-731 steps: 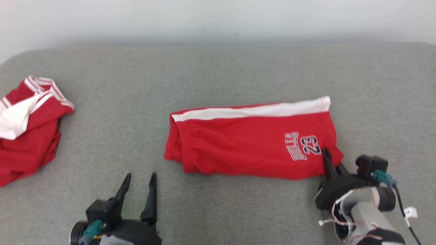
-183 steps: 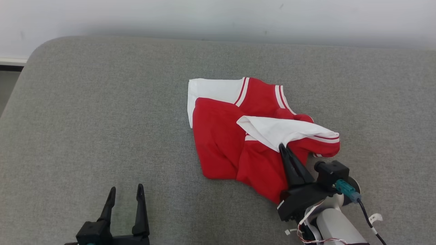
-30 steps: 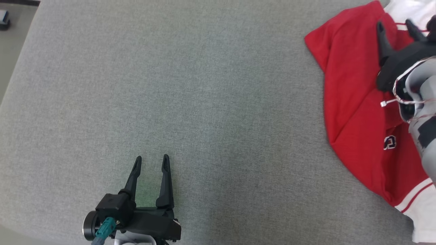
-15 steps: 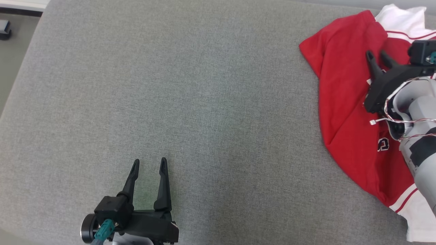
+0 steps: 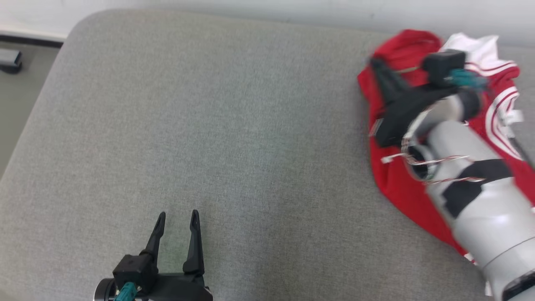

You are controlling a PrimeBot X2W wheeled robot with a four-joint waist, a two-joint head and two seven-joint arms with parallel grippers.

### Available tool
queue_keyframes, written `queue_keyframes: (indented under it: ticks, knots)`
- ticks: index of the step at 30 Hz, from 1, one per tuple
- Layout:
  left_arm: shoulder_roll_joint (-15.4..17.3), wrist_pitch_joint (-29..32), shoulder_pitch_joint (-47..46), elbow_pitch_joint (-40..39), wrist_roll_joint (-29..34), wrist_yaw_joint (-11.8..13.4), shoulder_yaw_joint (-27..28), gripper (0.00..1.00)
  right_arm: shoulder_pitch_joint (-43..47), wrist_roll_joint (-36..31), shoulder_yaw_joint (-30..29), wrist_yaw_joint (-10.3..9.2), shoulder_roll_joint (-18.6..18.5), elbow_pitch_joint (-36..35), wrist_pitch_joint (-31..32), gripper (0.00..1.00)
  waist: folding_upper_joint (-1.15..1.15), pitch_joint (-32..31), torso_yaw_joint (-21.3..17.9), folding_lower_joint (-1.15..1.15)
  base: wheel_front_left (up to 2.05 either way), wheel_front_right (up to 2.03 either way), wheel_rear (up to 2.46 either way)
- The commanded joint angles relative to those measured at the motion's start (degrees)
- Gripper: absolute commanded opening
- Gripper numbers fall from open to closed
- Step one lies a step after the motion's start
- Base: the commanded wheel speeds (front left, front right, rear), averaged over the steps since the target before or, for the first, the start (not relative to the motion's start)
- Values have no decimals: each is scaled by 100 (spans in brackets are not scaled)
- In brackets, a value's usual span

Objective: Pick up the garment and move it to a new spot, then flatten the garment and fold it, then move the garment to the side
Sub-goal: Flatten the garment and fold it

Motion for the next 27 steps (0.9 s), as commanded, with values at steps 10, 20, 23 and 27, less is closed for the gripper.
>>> queue_keyframes:
  ticks: [10,20,23,27]
  knots:
    - [-1,-17,257,239,23,-141,57,100,549,296,1155,-16,984,-643,353,65,0,-673,-40,0,0,0,0]
    - [-3,-17,492,336,128,-170,324,100,845,722,1711,-16,906,-729,-160,100,0,-1008,-176,0,0,0,0]
    - [-3,-17,551,304,167,-185,450,100,903,728,1582,-17,732,-483,-420,100,0,-1064,-338,0,0,0,0]
    - [-3,-17,567,299,175,-219,528,100,1103,790,1390,-16,602,-169,-610,100,0,-1105,-569,0,0,0,0]
